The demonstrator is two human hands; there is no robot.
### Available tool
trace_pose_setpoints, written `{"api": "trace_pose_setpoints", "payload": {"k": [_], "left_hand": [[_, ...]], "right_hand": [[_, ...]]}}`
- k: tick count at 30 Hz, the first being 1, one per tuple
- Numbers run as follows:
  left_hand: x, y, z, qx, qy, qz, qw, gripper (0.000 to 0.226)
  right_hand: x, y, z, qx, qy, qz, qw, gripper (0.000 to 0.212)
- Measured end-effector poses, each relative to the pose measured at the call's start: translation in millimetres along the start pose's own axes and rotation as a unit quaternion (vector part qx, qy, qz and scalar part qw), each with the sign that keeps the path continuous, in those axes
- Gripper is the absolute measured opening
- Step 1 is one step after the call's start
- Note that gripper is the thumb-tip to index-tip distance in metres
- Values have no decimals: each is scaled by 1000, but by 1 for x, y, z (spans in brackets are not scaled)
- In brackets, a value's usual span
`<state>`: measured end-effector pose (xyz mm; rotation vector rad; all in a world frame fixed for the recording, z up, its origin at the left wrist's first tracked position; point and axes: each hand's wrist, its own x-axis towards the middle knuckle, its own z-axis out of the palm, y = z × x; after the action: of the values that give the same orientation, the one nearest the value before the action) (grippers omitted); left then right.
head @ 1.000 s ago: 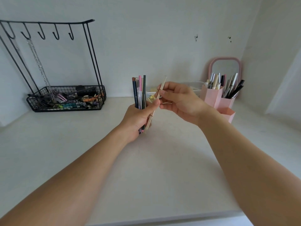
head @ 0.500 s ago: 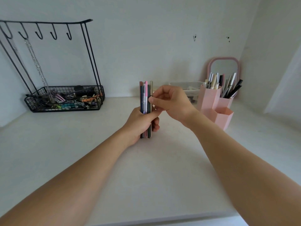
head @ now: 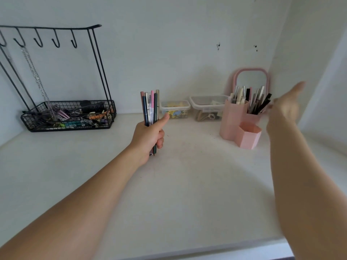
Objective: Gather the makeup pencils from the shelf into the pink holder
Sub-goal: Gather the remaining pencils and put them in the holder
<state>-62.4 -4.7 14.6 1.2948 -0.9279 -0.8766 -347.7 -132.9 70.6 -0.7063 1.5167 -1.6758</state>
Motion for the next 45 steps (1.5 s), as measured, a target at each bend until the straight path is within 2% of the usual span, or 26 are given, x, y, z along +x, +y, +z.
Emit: {"api": "trace_pose_setpoints", "payload": {"k": [2, 4, 7, 12, 20, 21, 22, 23, 24, 25, 26, 27, 29, 30, 32, 33, 35, 37, 38, 41, 43, 45], "left_hand": [[0, -1, 1, 5, -3, 3, 1000, 44], [-1, -2, 2, 8, -4, 5, 1000, 44], [-2, -1, 3, 2, -8, 6, 1000, 45], [-5, 2, 4, -27, -4, 33, 999, 44], [-17, 15, 11, -32, -14, 83, 996, 48], [-19, 18, 14, -33, -14, 89, 995, 48], [-19, 19, 14, -29, -6, 100, 995, 49], [-20, 20, 15, -19, 2, 115, 993, 50], [-20, 19, 14, 2, 12, 136, 991, 50], [-20, 18, 14, 32, 24, 164, 986, 48], [-20, 16, 13, 67, 36, 198, 977, 44], [-22, 15, 15, 102, 49, 231, 966, 38], [-30, 17, 24, 151, 59, 279, 947, 26], [-33, 19, 28, 153, 56, 282, 945, 26], [-35, 19, 32, 122, 44, 284, 950, 35], [-34, 18, 31, 121, 39, 290, 948, 30], [-28, 11, 26, 194, 56, 294, 934, 18], [-26, 7, 26, 285, 73, 276, 915, 10], [-26, 7, 28, 308, 78, 271, 908, 15], [-27, 11, 37, 284, 96, 262, 917, 33], [-28, 15, 40, 255, 90, 286, 919, 31], [-31, 17, 37, 221, 67, 307, 923, 24]], "right_hand": [[2, 12, 0, 48, -92, 107, 989, 81], [-4, 20, 6, 57, -140, 148, 977, 77], [-27, 22, 19, 62, -194, 153, 967, 67], [-63, 38, 57, 118, -273, 178, 938, 67], [-97, 57, 82, 37, -309, 162, 936, 61], [-101, 52, 78, 30, -285, 127, 950, 58], [-107, 46, 76, 27, -240, 49, 969, 57], [-113, 38, 71, 33, -182, -74, 980, 56], [-121, 30, 64, 58, -145, -211, 965, 55], [-133, 22, 57, 87, -150, -318, 932, 50], [-142, 18, 54, 97, -191, -383, 899, 43], [-157, 14, 49, 94, -252, -407, 873, 36], [-181, 17, 48, 40, -371, -379, 847, 35], [-192, 19, 49, 12, -409, -358, 839, 38], [-207, 24, 52, 23, -453, -277, 847, 24], [-210, 26, 55, 55, -464, -215, 857, 14], [-210, 31, 60, 93, -460, -117, 875, 15], [-208, 36, 63, 79, -430, -99, 894, 25], [-207, 37, 63, 76, -417, -97, 901, 31], [-204, 32, 61, 115, -398, -88, 906, 43], [-202, 24, 58, 129, -389, -102, 906, 48], [-194, 12, 57, 185, -357, -76, 913, 50]]}}
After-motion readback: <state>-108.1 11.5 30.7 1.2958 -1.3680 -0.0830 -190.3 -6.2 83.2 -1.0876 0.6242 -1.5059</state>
